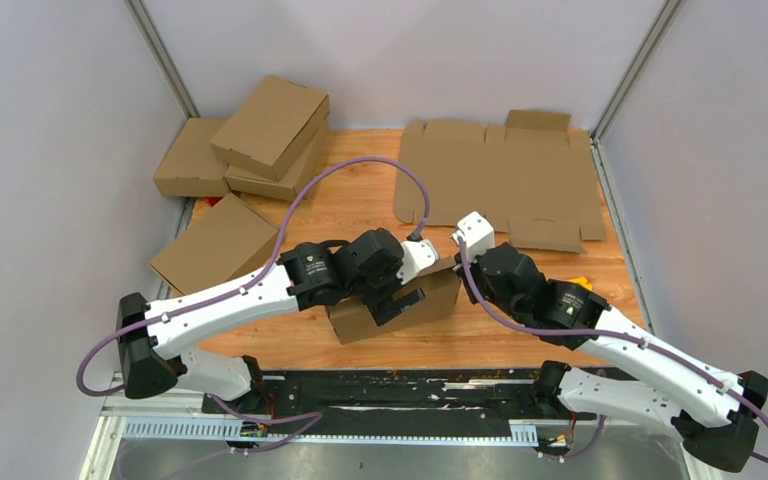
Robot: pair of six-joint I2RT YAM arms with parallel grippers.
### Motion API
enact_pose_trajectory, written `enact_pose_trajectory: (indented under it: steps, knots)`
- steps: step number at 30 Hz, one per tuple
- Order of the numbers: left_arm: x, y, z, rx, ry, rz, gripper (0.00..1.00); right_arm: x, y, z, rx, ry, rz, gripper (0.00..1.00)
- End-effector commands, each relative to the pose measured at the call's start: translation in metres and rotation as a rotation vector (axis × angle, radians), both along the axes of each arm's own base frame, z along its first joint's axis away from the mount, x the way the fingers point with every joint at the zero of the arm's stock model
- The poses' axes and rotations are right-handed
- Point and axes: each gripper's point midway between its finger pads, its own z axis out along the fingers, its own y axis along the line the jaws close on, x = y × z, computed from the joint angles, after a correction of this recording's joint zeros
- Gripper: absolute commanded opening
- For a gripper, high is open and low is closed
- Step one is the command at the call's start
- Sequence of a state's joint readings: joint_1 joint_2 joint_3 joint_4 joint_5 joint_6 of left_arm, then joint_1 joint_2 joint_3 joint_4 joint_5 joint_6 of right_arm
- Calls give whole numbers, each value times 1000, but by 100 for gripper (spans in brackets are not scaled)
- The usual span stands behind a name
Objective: Fold the paper box
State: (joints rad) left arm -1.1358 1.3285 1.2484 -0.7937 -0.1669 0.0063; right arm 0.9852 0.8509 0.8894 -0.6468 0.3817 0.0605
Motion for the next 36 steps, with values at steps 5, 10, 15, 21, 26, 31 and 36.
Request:
enact_pose_trajectory:
  steps: [5, 10, 15, 21, 26, 31, 36]
  knots:
    - [4, 1, 26, -120, 15, 44, 93, 1, 8, 14, 59, -38, 28, 0]
    - [4, -4, 24, -160, 54, 40, 88, 0, 7, 15, 56, -37, 31, 0]
    - [2, -4, 11, -130, 90, 36, 82, 0, 8, 16, 63, -39, 34, 0]
    - [-3, -7, 5, -126, 121, 19, 74, 0, 9, 24, 81, -41, 30, 0]
    - [-2, -8, -4, -102, 133, 20, 73, -2, 13, 30, 83, -12, 32, 0]
    - [-1, -10, -9, -92, 141, 24, 72, -3, 14, 27, 52, 50, 11, 0]
    - [-4, -13, -12, -90, 162, 10, 70, -3, 16, 27, 33, 105, -17, 0]
